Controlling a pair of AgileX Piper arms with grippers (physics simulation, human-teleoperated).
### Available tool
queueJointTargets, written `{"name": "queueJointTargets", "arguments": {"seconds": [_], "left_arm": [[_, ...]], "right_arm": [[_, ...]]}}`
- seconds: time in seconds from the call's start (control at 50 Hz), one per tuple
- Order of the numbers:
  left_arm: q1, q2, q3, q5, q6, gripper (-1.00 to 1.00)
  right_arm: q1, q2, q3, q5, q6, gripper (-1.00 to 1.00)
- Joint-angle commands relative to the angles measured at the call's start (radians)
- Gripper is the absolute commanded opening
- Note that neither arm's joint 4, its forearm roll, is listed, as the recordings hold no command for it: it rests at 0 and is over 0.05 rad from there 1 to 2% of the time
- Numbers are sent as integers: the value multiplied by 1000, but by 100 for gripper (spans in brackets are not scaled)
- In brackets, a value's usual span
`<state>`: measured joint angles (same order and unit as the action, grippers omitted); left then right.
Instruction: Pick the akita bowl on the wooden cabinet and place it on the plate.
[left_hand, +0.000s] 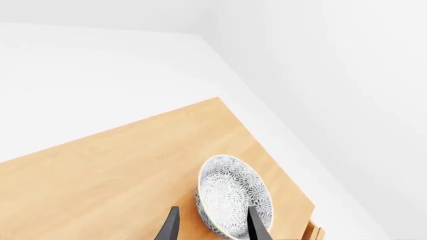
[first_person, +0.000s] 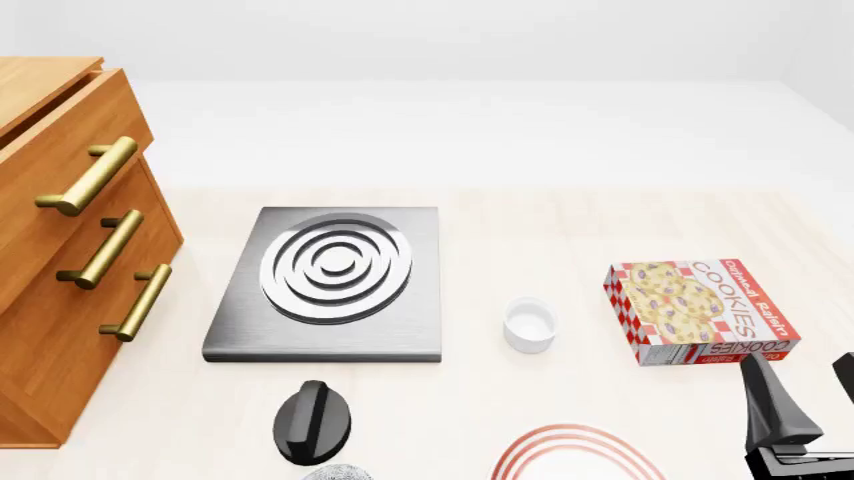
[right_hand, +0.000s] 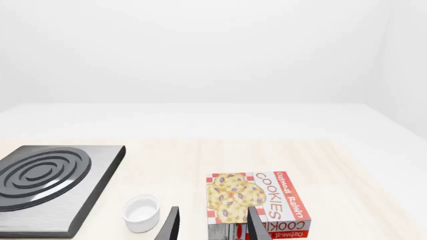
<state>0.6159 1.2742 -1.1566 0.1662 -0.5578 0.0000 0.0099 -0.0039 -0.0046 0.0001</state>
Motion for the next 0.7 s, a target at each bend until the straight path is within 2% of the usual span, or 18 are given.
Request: {"name": "queueJointTargets", "arguments": {"seconds": [0.02, 0.7], "left_arm": [[-13, 19, 9, -17, 5, 100], [-24, 54, 15, -49, 15, 100]], "right_arm": [[0, 0, 0, 0, 0, 100], [0, 0, 0, 0, 0, 100]]}}
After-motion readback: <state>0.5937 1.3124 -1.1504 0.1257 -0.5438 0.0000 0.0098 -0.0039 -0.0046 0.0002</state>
